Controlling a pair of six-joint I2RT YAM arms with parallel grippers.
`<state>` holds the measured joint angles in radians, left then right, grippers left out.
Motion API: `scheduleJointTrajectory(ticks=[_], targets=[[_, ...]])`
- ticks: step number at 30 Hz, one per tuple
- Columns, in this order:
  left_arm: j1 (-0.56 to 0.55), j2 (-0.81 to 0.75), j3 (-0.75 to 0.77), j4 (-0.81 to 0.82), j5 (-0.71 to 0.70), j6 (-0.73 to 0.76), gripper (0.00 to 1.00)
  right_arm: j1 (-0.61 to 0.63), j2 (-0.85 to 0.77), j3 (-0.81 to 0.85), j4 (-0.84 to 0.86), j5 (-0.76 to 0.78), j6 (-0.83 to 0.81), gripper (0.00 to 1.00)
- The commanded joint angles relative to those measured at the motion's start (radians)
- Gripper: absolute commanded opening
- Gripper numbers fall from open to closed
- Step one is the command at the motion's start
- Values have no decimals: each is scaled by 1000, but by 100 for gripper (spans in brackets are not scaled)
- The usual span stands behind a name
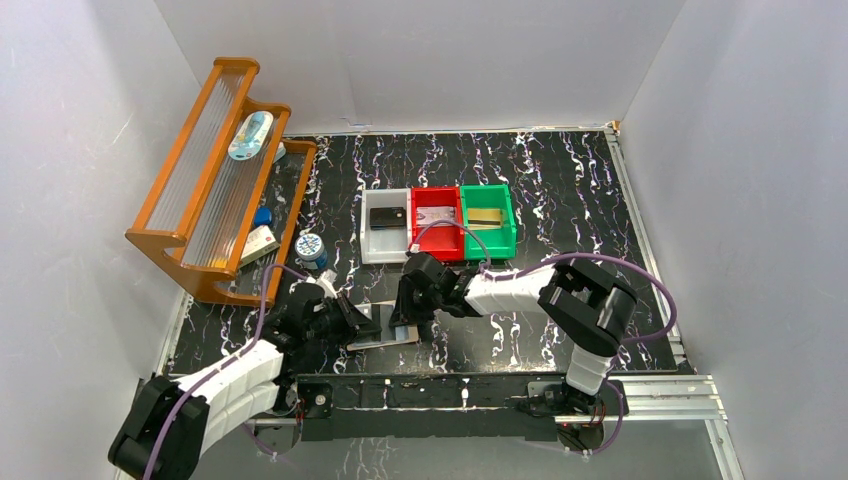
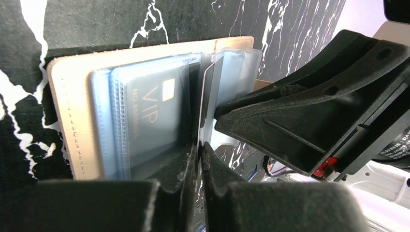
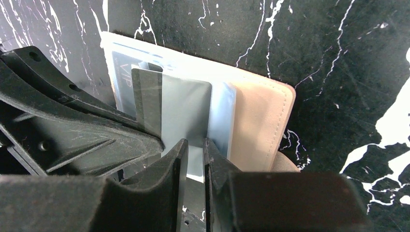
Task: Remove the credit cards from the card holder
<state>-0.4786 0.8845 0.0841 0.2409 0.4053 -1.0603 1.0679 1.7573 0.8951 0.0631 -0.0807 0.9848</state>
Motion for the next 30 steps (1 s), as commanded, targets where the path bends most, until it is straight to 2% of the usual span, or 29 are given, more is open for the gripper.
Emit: scheduleJointTrajectory(ticks=[1,6,10,20,25,30], targets=[[6,-18,14,-49,0,6,2,4,55,-60,-105,46,-14,27],[7,-142,56,-276,-131,33,0,-4,49,-68,-138,91,0,27],[9,-226,79,-386,-197,48,0,-12,23,-94,-140,119,12,27],[10,-206,197,-522,-261,158,0,-14,-9,-68,-157,147,-18,29],[11,-220,279,-608,-315,234,0,-20,-80,-37,-207,204,-55,30],[10,-206,331,-609,-301,258,0,-20,-182,-18,-176,186,-98,35]])
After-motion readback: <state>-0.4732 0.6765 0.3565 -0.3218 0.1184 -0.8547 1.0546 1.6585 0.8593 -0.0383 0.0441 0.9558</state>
